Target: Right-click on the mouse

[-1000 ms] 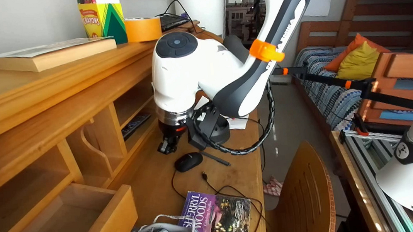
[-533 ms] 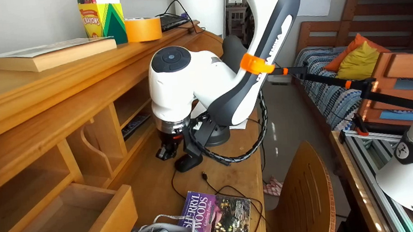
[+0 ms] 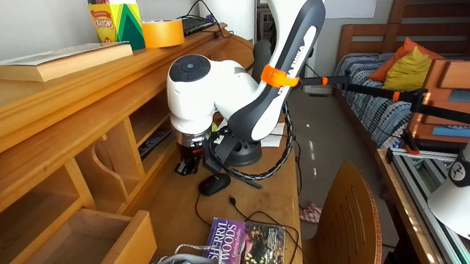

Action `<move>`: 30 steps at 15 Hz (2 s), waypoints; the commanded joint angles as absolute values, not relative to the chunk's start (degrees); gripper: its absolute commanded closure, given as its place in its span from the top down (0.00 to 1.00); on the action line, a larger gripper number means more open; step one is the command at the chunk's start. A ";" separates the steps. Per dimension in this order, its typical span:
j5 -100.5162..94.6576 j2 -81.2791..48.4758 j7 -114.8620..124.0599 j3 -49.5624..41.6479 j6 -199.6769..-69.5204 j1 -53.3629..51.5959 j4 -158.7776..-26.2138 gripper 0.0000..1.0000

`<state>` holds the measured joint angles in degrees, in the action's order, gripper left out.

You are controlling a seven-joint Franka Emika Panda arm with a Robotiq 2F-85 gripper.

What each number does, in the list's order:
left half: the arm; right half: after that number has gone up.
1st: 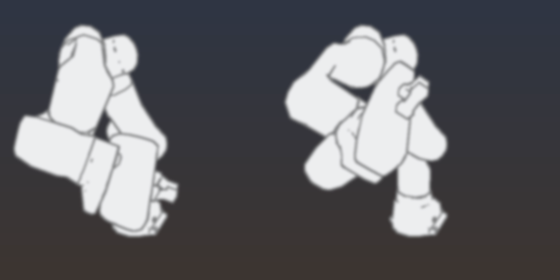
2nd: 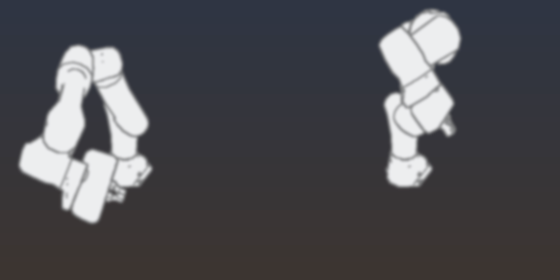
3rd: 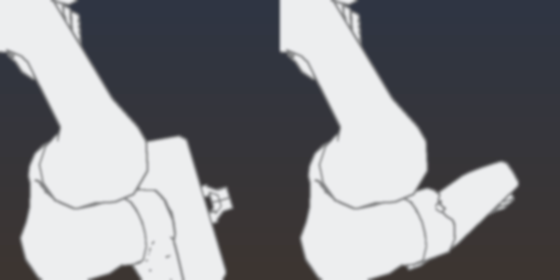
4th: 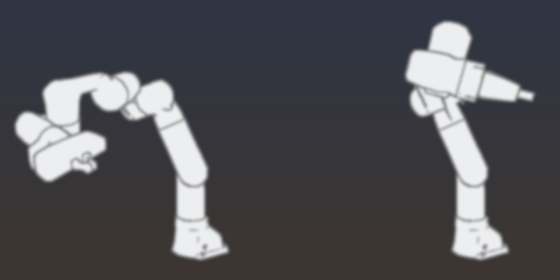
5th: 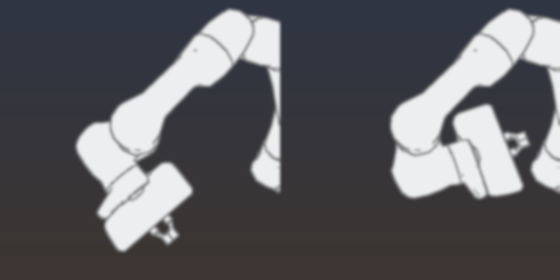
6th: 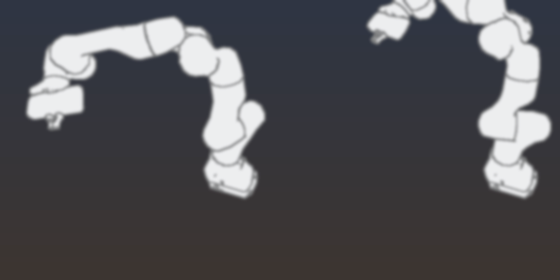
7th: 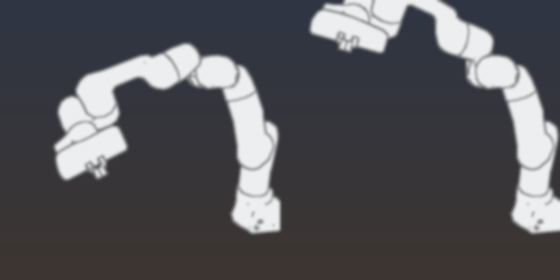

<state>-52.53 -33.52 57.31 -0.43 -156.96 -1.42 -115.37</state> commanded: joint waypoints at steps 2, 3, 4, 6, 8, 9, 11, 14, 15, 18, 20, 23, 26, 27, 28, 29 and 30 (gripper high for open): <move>-52.61 -37.25 57.11 -0.74 -158.98 -0.42 -112.89 0.00; -53.04 -37.85 57.21 -0.94 -159.23 -0.40 -112.70 0.00; -53.74 -38.48 57.77 -1.34 -159.66 -0.57 -112.39 0.00; -52.75 -36.85 57.31 -0.91 -157.84 -0.76 -113.65 0.00; -52.75 -37.21 57.31 -0.99 -157.93 -0.77 -113.56 0.01; -52.74 -37.14 57.31 -0.97 -157.93 -0.79 -113.54 0.01; -52.74 -37.03 57.31 -0.95 -157.93 -0.79 -113.53 0.00; -53.50 -38.64 58.03 -1.81 -157.70 -1.29 -112.46 0.00; -53.85 -39.02 58.54 -2.19 -158.04 -1.48 -112.35 0.00; -53.44 -39.93 58.04 -2.18 -158.60 -1.06 -111.98 0.00; -53.34 -40.49 57.93 -2.30 -158.41 -1.08 -111.54 0.00; -53.76 -41.50 58.37 -2.78 -159.18 -1.17 -110.69 0.00; -53.56 -42.59 57.80 -2.72 -159.36 -0.89 -109.87 0.00; -53.63 -42.97 57.76 -2.75 -159.51 -0.88 -109.55 0.00; -53.57 -43.32 57.78 -2.74 -159.49 -0.88 -109.22 0.00; -53.54 -43.63 57.71 -2.71 -159.56 -0.85 -109.00 0.00; -53.72 -43.97 57.81 -2.81 -159.75 -0.92 -108.75 0.00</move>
<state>-52.77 -41.87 57.32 -2.21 -158.05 -0.82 -110.45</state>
